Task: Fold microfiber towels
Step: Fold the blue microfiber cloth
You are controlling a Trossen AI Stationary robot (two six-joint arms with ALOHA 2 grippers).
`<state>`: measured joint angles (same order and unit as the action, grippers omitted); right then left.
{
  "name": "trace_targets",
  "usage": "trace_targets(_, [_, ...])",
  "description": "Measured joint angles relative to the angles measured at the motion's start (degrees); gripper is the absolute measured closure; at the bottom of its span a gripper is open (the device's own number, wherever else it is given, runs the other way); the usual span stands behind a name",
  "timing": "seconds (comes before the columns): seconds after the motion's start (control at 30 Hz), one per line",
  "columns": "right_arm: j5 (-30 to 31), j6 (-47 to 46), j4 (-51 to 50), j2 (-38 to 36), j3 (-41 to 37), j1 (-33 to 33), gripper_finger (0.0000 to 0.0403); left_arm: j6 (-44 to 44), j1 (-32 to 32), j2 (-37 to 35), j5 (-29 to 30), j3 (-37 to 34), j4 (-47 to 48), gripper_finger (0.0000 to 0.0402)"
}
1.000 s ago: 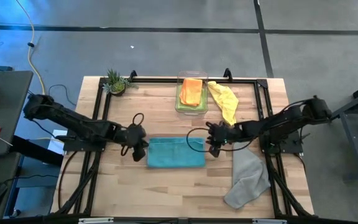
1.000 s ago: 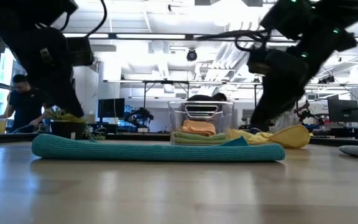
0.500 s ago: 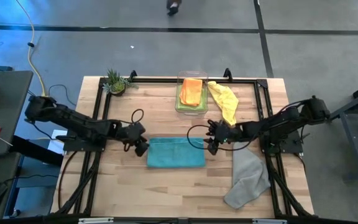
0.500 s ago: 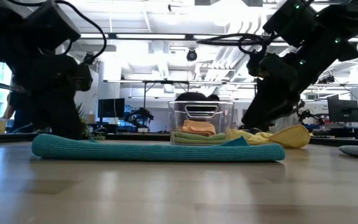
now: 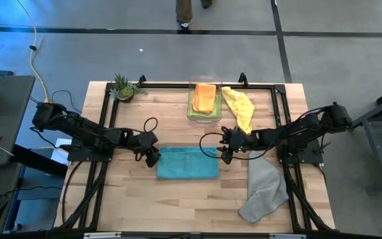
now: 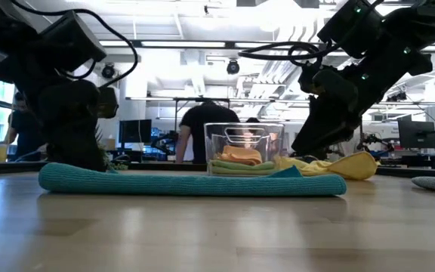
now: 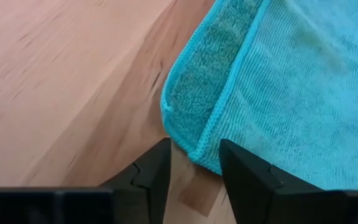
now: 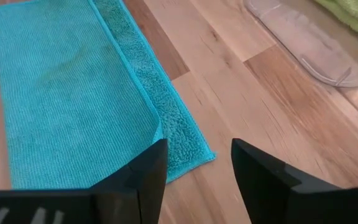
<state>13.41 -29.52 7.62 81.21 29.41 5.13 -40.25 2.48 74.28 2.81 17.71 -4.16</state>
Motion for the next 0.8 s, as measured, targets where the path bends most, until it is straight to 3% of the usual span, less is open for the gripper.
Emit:
trace_targets(0.2, [0.0,0.0,0.0,0.0,0.0,0.0,0.0232,1.8,0.0,-0.3,-0.9,0.0,-0.1,0.0299])
trace_targets(0.47, [-3.0,-2.0,-0.5,0.0,0.0,0.6,0.0232,4.5,-0.1,-1.0,-4.0,0.0,0.1,0.0369])
trace_targets(0.6, [-2.3,2.4,-0.5,0.1,0.0,2.9,0.0232,6.2,-0.1,-1.0,-4.1,0.0,0.1,0.0396])
trace_targets(0.8, [-0.3,8.5,2.1,3.0,0.0,4.4,0.0226,5.6,-0.1,-1.1,-3.9,0.0,0.1,0.0388])
